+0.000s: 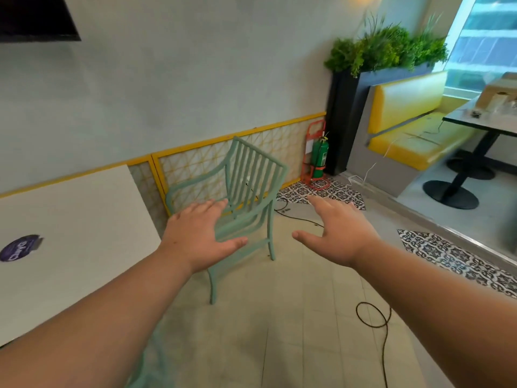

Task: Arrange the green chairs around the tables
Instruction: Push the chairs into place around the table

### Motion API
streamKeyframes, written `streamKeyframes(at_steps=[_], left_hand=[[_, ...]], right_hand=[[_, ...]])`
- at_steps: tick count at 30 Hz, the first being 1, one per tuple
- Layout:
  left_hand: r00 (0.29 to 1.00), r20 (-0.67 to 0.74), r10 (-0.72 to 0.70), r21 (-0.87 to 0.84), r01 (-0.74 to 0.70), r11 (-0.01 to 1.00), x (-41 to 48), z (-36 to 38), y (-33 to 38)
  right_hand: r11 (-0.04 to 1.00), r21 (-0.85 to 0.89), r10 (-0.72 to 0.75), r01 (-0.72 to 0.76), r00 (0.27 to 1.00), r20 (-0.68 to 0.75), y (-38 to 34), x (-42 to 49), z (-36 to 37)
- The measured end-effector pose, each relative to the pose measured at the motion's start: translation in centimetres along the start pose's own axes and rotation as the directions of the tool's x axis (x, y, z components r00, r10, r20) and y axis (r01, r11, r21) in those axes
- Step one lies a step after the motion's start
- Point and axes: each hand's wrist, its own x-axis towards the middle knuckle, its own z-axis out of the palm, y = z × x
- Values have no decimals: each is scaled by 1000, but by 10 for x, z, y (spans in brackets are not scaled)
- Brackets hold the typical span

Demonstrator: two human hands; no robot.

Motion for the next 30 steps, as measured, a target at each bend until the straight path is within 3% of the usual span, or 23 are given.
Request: streamKeyframes(at_steps=[12, 16, 25, 30], left_hand=[[997, 48, 62, 25, -64, 998, 272, 43, 2], [998, 33, 54, 6, -54, 999, 347, 68, 21], [992, 3, -127, -3, 127, 992, 491, 130, 41], [962, 75, -263, -13, 265, 964, 551, 157, 20]], right_hand=[[999, 28, 42, -41, 998, -36, 99, 214, 10], [999, -27, -34, 34, 999, 1, 142, 285, 19], [981, -19, -190, 194, 974, 123, 247, 470, 38], [958, 3, -282, 285, 944, 172, 266, 586, 56]])
